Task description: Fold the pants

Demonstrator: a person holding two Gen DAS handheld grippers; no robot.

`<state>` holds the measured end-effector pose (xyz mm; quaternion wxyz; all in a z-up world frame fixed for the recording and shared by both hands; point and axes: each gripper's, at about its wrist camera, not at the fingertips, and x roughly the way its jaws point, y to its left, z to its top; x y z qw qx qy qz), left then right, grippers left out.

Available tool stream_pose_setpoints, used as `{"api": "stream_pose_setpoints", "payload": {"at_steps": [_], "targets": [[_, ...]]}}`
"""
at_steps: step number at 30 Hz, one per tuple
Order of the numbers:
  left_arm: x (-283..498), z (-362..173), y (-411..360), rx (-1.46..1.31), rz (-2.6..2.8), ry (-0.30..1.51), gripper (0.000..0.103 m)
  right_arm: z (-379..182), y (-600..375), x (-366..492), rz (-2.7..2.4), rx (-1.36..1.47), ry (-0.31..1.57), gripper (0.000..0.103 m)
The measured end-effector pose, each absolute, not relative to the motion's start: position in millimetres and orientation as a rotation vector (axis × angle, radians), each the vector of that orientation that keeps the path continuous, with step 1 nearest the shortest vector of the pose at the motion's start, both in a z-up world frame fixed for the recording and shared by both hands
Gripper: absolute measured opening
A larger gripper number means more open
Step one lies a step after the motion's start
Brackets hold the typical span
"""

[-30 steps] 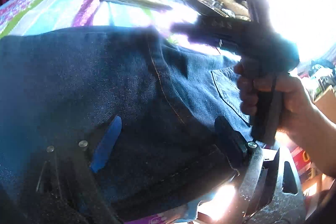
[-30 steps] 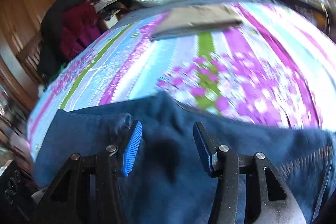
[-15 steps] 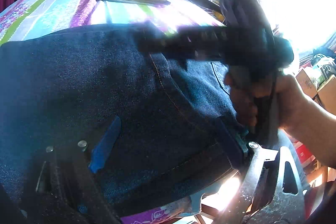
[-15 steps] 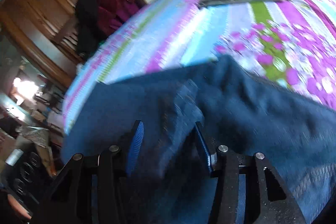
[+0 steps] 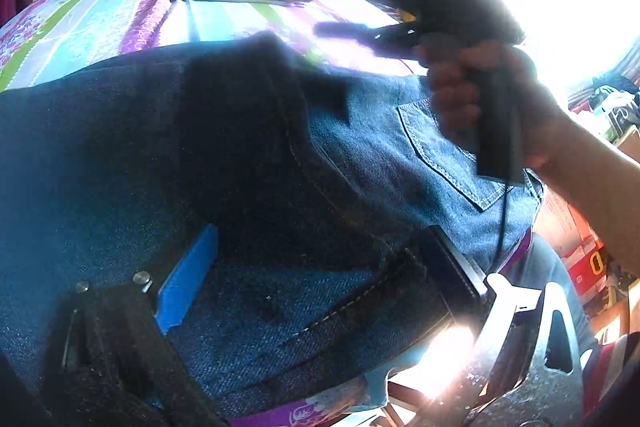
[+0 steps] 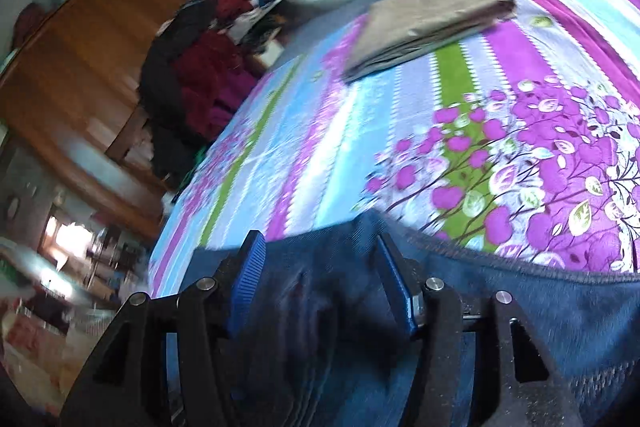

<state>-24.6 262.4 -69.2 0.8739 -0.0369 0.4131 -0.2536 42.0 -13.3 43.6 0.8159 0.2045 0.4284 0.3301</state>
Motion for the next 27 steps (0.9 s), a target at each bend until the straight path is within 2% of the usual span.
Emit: {"api": "stream_pose_setpoints", "payload": {"at_steps": [3,8,9,10,11,12,16,19,23,27], "targets": [[-26.4,-69.6,258.6,-0.061,-0.514,0.853,0.103,41.7,-5.7,24.4,0.799,0.39,0.942,0.062],[-24.0,-68.5,257.3,-0.058,-0.508,0.863,0.103,12.9,25.9,21.4,0.861,0.315,1.107,0.06],[-23.3,-68.2,258.2,-0.063,-0.511,0.866,0.103,9.1,29.7,24.8,0.835,0.284,1.109,0.056],[-22.9,-67.8,259.1,-0.068,-0.514,0.868,0.103,7.8,29.3,28.5,0.781,0.26,1.098,0.036],[-22.5,-67.6,259.8,-0.071,-0.517,0.869,0.103,4.6,24.2,39.1,0.721,0.277,1.097,0.023],[-22.4,-67.2,259.7,-0.067,-0.517,0.868,0.103,0.2,16.8,45.7,0.696,0.341,1.122,0.023],[-24.6,-63.2,259.1,-0.063,-0.503,0.877,0.101,27.7,-14.6,36.1,0.497,0.307,0.993,0.034],[-32.8,-56.2,272.0,-0.133,-0.529,0.872,0.094,44.6,-41.2,29.5,0.472,0.314,0.964,0.037],[-49.4,-44.3,295.9,-0.183,-0.538,0.822,0.092,65.3,-44.3,1.5,0.675,0.394,0.927,0.037],[-50.3,-49.9,313.3,-0.163,-0.467,0.856,0.09,57.8,-15.0,-36.9,0.852,0.403,0.973,0.037]]}}
